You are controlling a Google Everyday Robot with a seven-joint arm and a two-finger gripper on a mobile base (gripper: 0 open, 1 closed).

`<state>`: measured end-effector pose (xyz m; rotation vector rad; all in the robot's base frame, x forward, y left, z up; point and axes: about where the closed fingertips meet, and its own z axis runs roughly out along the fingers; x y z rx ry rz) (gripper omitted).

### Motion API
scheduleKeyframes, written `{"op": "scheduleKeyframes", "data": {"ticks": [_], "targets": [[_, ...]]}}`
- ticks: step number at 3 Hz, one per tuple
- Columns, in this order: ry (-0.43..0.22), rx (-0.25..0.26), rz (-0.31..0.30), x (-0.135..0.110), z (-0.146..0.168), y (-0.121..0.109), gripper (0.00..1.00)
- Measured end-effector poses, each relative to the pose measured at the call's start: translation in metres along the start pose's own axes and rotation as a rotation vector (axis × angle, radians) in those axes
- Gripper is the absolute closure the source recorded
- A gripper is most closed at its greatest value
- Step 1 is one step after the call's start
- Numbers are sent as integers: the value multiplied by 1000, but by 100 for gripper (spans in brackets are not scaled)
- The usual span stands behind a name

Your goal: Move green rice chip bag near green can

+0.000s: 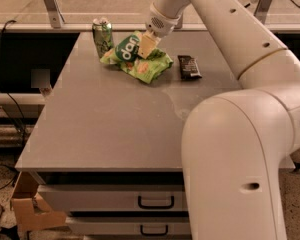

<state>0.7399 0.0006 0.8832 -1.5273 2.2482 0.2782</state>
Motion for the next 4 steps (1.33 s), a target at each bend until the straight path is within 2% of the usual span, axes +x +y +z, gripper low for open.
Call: {"op": "scheduleKeyframes", "data": {"ticks": [1, 2, 3, 4], "targets": [[0, 0, 0, 0, -1, 0, 100], [-11, -29, 11, -8, 6, 3, 100], [-11, -29, 11, -9, 5, 3, 82], [-14, -29, 10, -11, 7, 2, 59]]}}
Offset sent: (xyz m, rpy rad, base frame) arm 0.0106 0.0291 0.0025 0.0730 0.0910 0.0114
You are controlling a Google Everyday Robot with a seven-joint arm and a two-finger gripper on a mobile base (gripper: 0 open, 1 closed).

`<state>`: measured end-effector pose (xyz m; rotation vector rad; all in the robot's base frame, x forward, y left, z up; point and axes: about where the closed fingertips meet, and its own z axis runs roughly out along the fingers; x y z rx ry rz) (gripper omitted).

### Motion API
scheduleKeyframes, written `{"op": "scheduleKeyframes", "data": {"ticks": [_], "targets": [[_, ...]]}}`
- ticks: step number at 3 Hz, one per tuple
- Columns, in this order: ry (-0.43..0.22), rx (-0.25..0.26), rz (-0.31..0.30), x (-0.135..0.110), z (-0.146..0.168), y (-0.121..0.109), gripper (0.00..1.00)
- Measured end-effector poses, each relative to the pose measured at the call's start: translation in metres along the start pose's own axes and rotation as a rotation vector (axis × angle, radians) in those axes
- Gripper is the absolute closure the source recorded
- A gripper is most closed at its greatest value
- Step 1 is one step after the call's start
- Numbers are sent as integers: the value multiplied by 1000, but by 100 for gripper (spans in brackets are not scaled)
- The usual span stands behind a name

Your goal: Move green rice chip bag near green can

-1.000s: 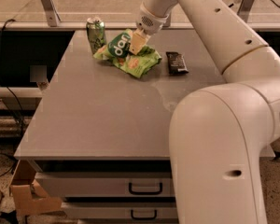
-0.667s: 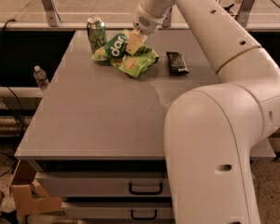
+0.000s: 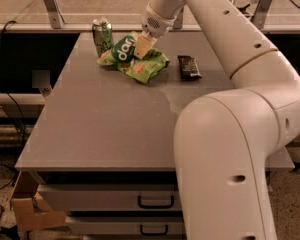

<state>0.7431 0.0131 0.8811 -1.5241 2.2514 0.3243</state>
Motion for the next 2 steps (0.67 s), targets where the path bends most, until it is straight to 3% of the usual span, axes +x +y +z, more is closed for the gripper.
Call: {"op": "scheduleKeyframes", "data": {"ticks": [2], "targets": [[-3, 0, -1, -2, 3, -1, 12]]}}
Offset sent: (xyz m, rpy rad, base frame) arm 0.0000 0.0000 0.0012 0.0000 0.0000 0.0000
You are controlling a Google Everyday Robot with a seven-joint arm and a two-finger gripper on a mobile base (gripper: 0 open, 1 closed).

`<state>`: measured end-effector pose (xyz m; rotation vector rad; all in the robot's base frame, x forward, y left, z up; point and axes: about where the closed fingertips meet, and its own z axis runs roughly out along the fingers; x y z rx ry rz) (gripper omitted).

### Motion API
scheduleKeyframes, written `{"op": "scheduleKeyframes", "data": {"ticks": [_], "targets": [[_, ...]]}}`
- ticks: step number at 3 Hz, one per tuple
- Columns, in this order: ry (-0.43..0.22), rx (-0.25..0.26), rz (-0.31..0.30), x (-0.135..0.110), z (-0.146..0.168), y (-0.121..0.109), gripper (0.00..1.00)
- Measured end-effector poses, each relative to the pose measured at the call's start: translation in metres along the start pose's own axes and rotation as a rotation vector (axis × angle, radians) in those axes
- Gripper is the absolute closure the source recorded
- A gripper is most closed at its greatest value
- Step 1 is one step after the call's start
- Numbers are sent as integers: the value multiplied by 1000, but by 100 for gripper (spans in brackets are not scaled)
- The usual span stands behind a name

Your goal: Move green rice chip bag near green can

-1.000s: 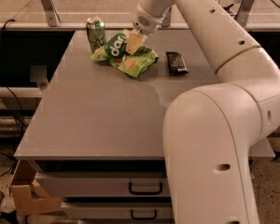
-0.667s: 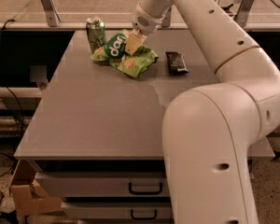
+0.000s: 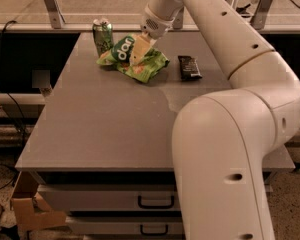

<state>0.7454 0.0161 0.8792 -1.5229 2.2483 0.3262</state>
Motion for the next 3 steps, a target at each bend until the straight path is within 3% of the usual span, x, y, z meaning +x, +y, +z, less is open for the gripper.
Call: {"op": "scheduleKeyframes", "data": {"ticks": [1, 2, 3], "targets": [[-2, 0, 0, -1, 4, -1, 0], [-6, 9, -2, -3, 4, -2, 0], [-1, 73, -33, -1, -21, 0, 0]]}}
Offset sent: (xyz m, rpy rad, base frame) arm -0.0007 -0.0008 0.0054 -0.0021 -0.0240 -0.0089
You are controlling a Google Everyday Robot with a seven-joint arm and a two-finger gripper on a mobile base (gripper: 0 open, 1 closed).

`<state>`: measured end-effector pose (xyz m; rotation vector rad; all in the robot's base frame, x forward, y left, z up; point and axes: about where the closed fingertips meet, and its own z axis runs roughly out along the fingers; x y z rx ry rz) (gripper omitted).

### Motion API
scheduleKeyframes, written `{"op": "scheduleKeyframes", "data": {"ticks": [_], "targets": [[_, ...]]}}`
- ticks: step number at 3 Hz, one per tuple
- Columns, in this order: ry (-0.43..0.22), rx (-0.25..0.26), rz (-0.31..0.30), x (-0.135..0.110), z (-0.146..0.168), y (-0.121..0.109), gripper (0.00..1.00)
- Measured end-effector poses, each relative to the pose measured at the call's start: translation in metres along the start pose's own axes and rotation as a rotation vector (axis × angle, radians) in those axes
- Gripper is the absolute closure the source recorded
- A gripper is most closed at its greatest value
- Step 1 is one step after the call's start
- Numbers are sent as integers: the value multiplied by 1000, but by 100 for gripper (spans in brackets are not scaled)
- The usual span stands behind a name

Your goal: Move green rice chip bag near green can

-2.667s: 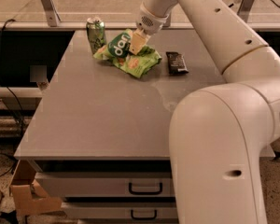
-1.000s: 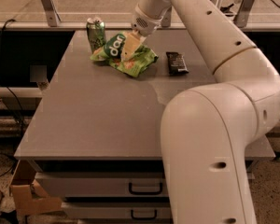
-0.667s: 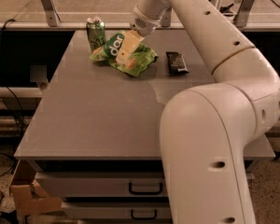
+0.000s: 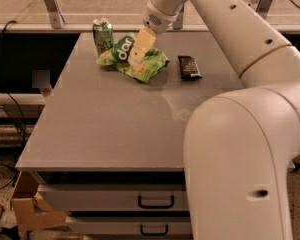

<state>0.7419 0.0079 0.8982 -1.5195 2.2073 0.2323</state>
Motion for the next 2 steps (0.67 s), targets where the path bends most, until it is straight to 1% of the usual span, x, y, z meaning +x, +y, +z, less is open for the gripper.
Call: {"op": "scheduleKeyframes", "data": {"ticks": [1, 2], "targets": [[15, 55, -6, 28, -32, 20, 0], [15, 55, -6, 28, -32, 20, 0]]}}
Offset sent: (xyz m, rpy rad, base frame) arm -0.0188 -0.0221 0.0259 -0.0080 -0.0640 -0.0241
